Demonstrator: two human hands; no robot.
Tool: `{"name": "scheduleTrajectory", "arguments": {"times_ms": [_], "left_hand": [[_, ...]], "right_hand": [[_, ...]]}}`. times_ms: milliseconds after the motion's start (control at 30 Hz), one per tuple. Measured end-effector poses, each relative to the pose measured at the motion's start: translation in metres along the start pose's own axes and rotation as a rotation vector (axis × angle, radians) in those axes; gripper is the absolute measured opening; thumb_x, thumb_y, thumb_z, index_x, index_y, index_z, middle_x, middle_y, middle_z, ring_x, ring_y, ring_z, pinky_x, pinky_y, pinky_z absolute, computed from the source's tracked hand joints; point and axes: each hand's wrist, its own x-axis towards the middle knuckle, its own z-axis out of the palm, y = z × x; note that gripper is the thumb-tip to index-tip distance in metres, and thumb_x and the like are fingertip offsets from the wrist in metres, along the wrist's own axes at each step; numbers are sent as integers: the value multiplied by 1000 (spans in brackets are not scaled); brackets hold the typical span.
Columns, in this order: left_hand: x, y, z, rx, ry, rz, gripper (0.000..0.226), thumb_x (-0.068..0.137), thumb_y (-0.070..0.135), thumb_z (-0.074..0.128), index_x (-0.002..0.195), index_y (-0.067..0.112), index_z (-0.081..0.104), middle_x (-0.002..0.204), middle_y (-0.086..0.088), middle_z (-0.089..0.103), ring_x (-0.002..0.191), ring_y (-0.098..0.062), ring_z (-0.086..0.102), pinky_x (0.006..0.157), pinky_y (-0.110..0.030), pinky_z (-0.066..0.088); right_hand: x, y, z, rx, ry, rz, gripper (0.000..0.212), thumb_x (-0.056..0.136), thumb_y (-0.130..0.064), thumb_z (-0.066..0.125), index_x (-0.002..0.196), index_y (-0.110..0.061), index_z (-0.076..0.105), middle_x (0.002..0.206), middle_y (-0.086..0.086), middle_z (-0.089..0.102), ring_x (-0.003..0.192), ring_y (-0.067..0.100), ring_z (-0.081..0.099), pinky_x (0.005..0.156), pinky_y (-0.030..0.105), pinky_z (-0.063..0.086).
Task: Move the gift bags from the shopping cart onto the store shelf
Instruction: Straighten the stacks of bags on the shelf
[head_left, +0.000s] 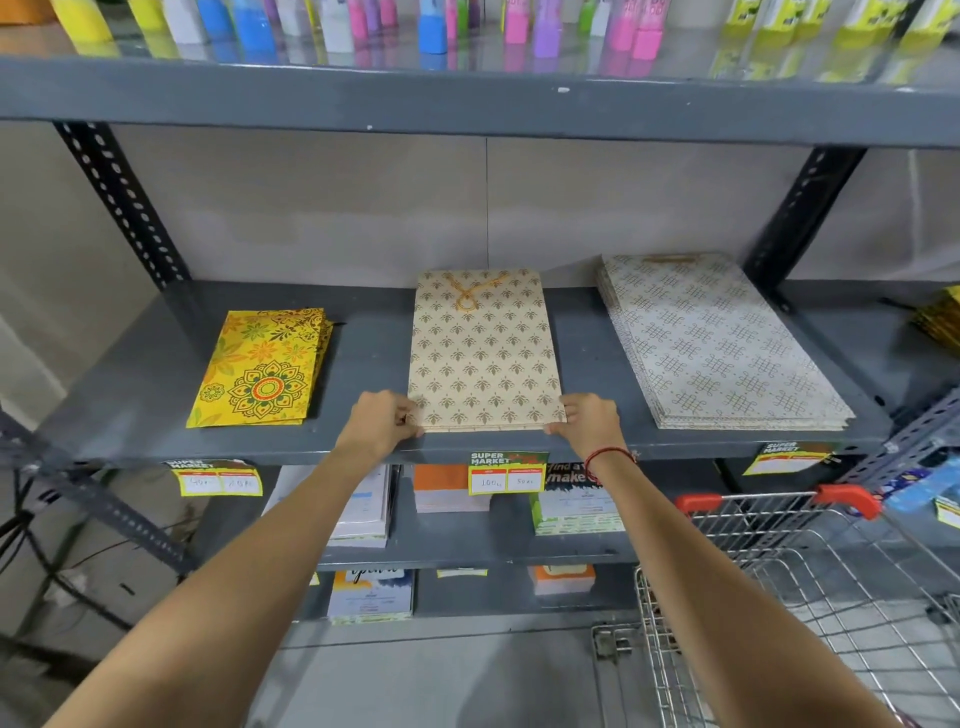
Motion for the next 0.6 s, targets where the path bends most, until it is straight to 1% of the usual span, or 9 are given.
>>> {"name": "scheduleTrajectory", "arguments": {"times_ms": [100, 167, 200, 233, 267, 333, 367, 500, 600], "left_hand": [[-5, 4, -3, 7, -24, 52, 58, 76, 24, 78, 130, 14, 58, 121, -14, 68, 109, -29, 65, 98, -38, 52], [-12, -1, -8, -28, -5, 89, 63, 75, 25, 78, 133, 15, 55, 127, -12, 65, 116, -30, 61, 101, -40, 49], [-16, -8, -13, -9, 24, 97, 66, 76, 28, 78, 135, 14, 52, 132, -12, 62, 121, -30, 57, 103, -40, 48], [-18, -17, -18, 23, 57, 100, 70, 76, 31, 76, 138, 13, 48, 137, -11, 58, 126, -30, 53, 105, -39, 45], [-21, -26, -25, 49, 93, 94, 72, 77, 34, 75, 140, 12, 46, 140, -11, 55, 129, -29, 49, 106, -39, 43], [-26, -55, -44, 81, 165, 69, 73, 78, 34, 74, 140, 10, 45, 142, -13, 51, 132, -30, 44, 110, -38, 39], [-27, -69, -51, 91, 193, 50, 73, 78, 33, 74, 140, 9, 45, 143, -14, 49, 133, -31, 42, 111, -39, 37], [-36, -130, -86, 88, 298, -111, 82, 75, 28, 78, 144, 6, 38, 151, -20, 33, 139, -36, 30, 115, -42, 29], [-37, -162, -105, 68, 291, -180, 92, 71, 25, 81, 147, 7, 32, 151, -21, 34, 140, -37, 29, 115, -45, 30]], "right_hand": [[-9, -7, 2, -95, 28, -27, 58, 74, -16, 78, 125, -2, 54, 120, 19, 64, 112, 32, 58, 97, 39, 51], [-18, -17, 8, -128, 130, -54, 61, 76, -14, 76, 129, -2, 48, 123, 21, 57, 116, 36, 50, 98, 44, 48], [-23, -25, 14, -134, 169, -80, 61, 78, -12, 73, 131, -2, 46, 126, 22, 54, 118, 37, 47, 100, 44, 46], [-29, -36, 20, -143, 173, -115, 60, 80, -11, 70, 133, -1, 43, 129, 22, 51, 121, 37, 45, 102, 44, 43], [-33, -46, 28, -147, 142, -164, 61, 82, -11, 67, 136, -2, 39, 134, 22, 49, 125, 36, 42, 107, 43, 39], [-42, -75, 52, -105, 20, -257, 63, 85, -15, 65, 139, -3, 35, 140, 20, 45, 132, 34, 37, 114, 42, 30], [-46, -88, 62, -77, -34, -291, 63, 85, -16, 65, 139, -4, 35, 140, 19, 45, 133, 32, 37, 115, 41, 30], [-51, -145, 110, -35, -197, -399, 62, 85, -22, 66, 137, -1, 38, 137, 20, 49, 130, 31, 43, 111, 38, 35], [-52, -175, 140, -58, -294, -411, 66, 84, -23, 67, 138, 1, 35, 140, 22, 46, 130, 33, 43, 110, 39, 35]]}}
